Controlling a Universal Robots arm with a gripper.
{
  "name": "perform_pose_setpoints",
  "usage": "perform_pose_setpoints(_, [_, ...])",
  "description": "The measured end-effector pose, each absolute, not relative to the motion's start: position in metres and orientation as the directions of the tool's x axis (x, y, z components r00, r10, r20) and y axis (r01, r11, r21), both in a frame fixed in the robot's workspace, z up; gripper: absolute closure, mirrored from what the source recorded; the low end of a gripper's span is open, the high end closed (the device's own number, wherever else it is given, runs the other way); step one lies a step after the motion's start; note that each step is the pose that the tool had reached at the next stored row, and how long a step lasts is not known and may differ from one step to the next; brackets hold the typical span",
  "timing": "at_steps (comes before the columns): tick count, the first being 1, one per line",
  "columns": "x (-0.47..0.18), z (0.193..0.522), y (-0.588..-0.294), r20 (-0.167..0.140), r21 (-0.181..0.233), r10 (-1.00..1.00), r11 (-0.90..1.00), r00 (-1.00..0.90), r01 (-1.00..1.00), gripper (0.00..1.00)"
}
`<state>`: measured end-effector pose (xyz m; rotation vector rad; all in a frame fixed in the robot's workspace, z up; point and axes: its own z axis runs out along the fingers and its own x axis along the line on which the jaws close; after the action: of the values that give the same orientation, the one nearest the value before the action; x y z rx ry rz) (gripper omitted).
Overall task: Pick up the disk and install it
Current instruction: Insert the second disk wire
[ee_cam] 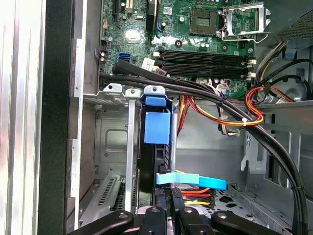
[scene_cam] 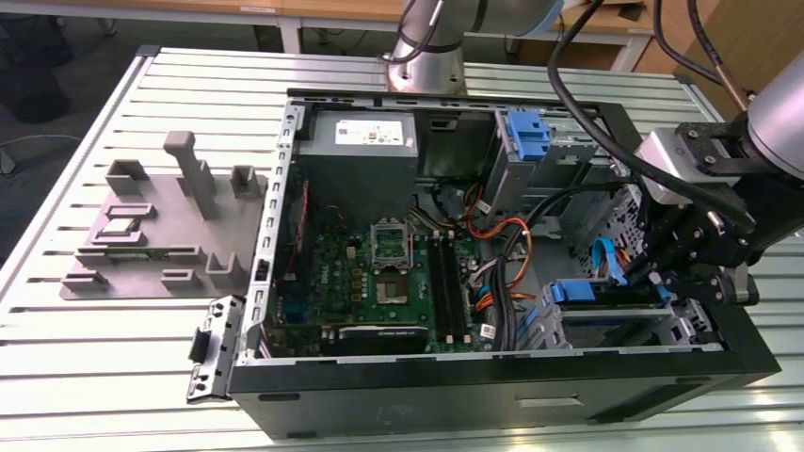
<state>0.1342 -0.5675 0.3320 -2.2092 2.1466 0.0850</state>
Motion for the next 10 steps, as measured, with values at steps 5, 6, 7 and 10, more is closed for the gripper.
perform_pose_setpoints(5, [0.1342, 0.3321, -0.5676, -0.081, -0.005, -0.996, -0.029, 0.029, -1.000, 0.84])
perform_pose_setpoints(6, [0.1342, 0.3332, -0.5675, -0.082, -0.005, -0.996, -0.029, 0.029, -1.000, 0.84])
perform_pose_setpoints(7, [0.1342, 0.3345, -0.5675, -0.082, -0.005, -0.996, -0.029, 0.029, -1.000, 0.84])
perform_pose_setpoints(10, [0.1342, 0.3362, -0.5676, -0.082, -0.005, -0.996, -0.029, 0.029, -1.000, 0.84])
